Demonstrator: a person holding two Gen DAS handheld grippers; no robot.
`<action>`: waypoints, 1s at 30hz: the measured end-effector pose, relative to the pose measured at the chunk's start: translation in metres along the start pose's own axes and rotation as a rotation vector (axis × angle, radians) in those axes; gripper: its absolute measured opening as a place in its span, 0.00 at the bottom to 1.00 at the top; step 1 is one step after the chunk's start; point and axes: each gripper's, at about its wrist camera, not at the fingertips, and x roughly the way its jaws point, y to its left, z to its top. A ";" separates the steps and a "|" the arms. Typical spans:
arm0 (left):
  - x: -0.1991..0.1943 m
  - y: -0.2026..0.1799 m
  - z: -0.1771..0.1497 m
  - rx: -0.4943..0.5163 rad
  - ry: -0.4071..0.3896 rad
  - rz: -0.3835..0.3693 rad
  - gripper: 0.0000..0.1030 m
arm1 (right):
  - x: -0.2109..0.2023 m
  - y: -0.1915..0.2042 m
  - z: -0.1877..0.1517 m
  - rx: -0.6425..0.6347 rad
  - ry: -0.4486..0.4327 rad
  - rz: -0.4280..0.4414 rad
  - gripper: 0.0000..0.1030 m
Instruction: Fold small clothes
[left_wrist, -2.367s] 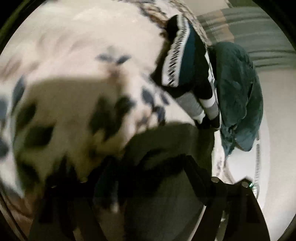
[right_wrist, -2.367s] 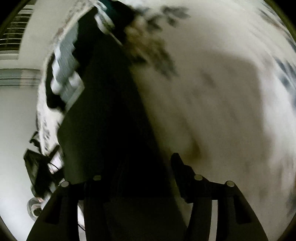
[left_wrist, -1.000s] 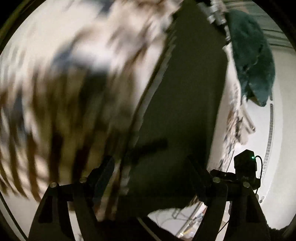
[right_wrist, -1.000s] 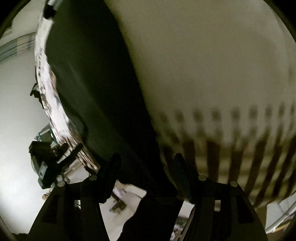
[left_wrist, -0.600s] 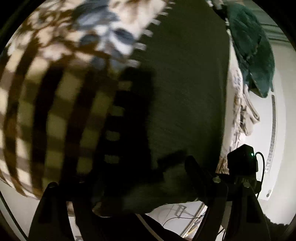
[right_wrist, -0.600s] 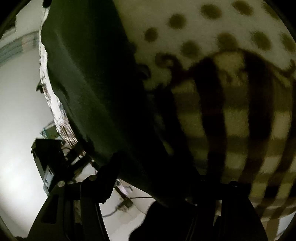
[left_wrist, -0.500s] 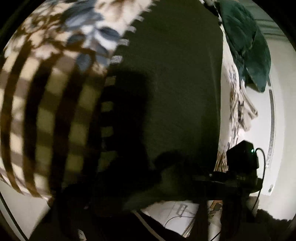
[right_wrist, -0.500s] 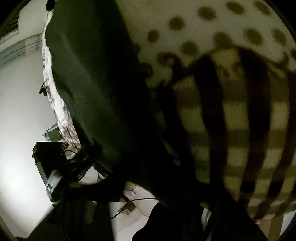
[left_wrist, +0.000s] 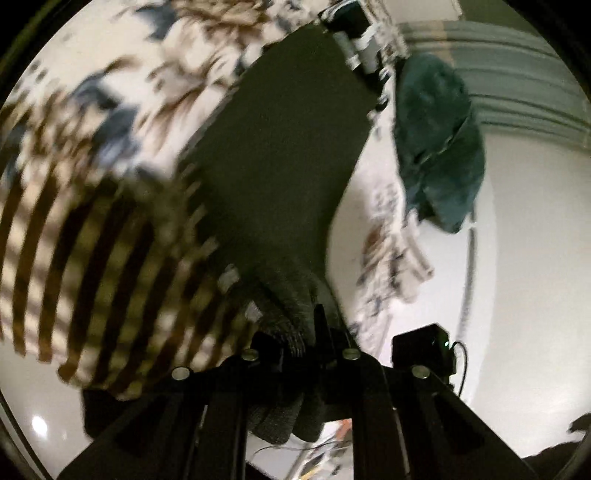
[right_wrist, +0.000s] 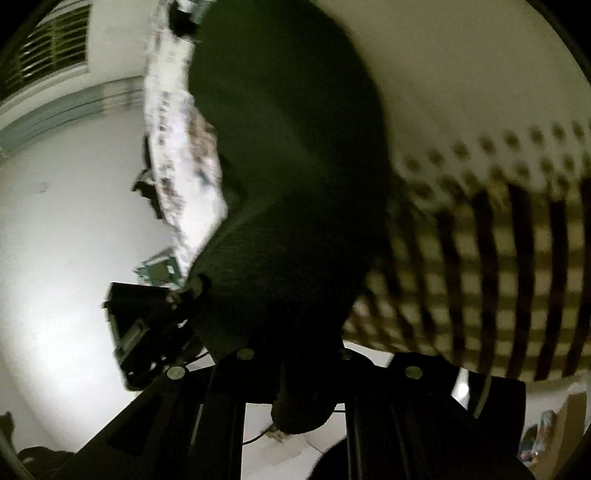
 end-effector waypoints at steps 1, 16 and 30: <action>-0.002 -0.005 0.011 -0.005 -0.007 -0.015 0.10 | -0.002 0.009 0.007 -0.006 -0.010 0.010 0.12; 0.090 -0.038 0.252 0.024 0.040 -0.022 0.10 | 0.011 0.104 0.288 -0.009 -0.229 -0.023 0.12; 0.125 -0.047 0.390 -0.153 -0.008 -0.160 0.52 | 0.026 0.114 0.446 0.208 -0.248 0.029 0.23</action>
